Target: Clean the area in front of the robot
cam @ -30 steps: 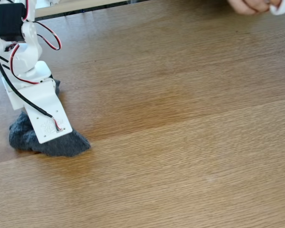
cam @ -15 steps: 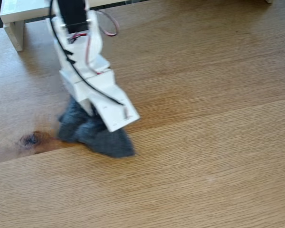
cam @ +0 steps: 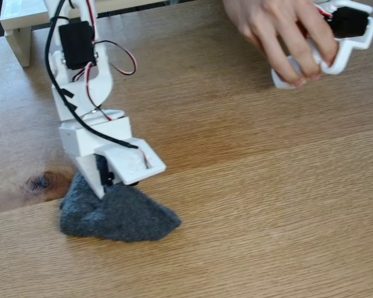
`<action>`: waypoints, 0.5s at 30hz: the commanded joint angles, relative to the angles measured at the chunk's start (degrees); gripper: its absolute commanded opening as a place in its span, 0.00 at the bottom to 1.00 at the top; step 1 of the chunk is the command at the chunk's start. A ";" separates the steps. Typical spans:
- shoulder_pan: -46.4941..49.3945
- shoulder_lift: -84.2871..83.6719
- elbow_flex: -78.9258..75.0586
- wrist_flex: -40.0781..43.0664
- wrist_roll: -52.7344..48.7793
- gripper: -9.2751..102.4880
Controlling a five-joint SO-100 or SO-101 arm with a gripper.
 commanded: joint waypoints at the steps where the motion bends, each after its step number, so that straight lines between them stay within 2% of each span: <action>1: 15.91 1.49 -0.88 1.58 -4.83 0.08; 6: 19.69 8.17 -0.88 14.41 -0.44 0.08; 15: 22.15 35.68 -1.14 31.90 13.45 0.08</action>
